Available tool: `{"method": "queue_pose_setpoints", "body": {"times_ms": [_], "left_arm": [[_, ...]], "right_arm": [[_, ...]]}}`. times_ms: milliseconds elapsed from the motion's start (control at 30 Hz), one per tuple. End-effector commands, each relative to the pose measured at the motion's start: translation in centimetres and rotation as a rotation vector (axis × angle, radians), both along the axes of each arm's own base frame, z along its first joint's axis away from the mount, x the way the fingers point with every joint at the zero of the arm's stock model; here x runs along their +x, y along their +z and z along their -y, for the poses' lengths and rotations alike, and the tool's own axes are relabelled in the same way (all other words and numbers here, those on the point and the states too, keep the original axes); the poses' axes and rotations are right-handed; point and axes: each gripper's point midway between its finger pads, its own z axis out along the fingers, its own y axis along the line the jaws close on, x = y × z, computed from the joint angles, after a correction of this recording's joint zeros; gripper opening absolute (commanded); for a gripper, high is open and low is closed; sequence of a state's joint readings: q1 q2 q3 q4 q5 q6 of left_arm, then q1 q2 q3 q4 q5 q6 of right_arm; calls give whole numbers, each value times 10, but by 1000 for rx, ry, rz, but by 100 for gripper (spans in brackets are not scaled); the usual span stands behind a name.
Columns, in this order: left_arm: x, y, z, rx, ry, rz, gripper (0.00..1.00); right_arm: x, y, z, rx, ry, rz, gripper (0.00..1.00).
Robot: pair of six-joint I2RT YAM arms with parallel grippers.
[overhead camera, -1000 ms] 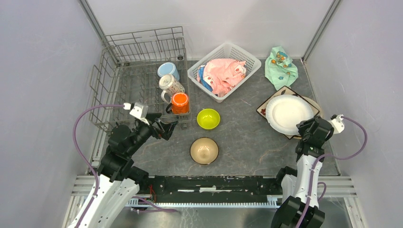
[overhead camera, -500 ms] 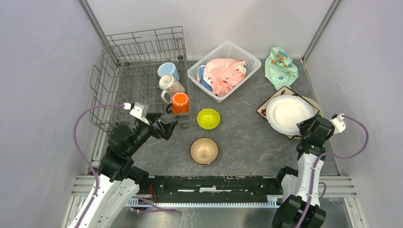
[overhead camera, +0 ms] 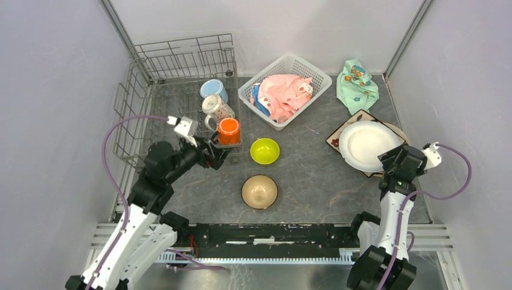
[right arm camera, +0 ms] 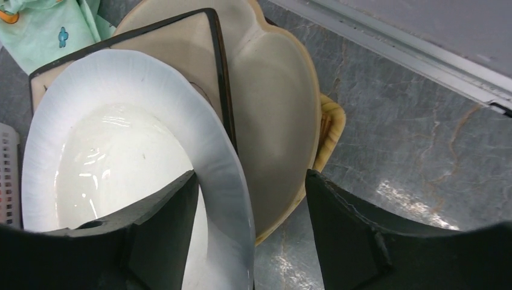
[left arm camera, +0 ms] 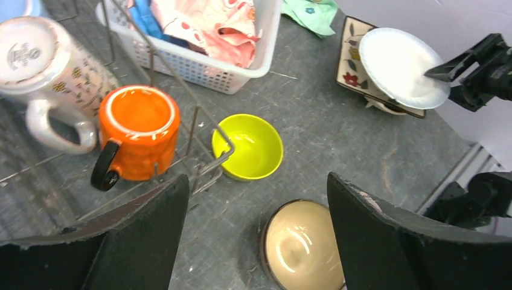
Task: Load the mixed dishes into the dish rack
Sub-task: Pick up the plate from the corner of the board.
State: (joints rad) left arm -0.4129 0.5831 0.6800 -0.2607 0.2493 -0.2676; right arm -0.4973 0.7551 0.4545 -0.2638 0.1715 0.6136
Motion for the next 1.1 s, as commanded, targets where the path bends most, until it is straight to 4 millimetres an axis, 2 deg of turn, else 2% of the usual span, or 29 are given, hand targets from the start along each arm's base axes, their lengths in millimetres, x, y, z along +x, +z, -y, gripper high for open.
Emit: {"method": "queue_pose_setpoints", "body": {"times_ms": [0, 100, 167, 267, 400, 533, 700, 800, 900, 1067], "left_arm": [[2, 35, 27, -60, -120, -27, 88], [13, 38, 37, -67, -140, -67, 86], [19, 43, 43, -72, -148, -79, 85], [27, 44, 53, -87, -159, -92, 84], [32, 45, 70, -93, -177, -103, 82], [34, 44, 99, -95, -204, -126, 78], [38, 40, 144, -132, -238, -164, 75], [42, 38, 169, -166, -243, -189, 74], [46, 37, 196, -228, -247, -212, 74], [48, 31, 246, -339, -269, -241, 73]], "right_arm": [[-7, 34, 26, -112, -101, 3, 74], [-10, 44, 29, -130, -118, -1, 85], [-12, 47, 31, -138, -125, -14, 89], [-13, 51, 32, -147, -124, -23, 92], [-8, 69, 30, -169, -87, -8, 92], [0, 92, 26, -197, -46, -5, 98], [10, 127, 20, -248, -2, 37, 98], [28, 148, 2, -270, 134, 80, 98], [49, 165, -31, -250, 329, 172, 98], [59, 192, -80, -210, 547, 342, 95]]}}
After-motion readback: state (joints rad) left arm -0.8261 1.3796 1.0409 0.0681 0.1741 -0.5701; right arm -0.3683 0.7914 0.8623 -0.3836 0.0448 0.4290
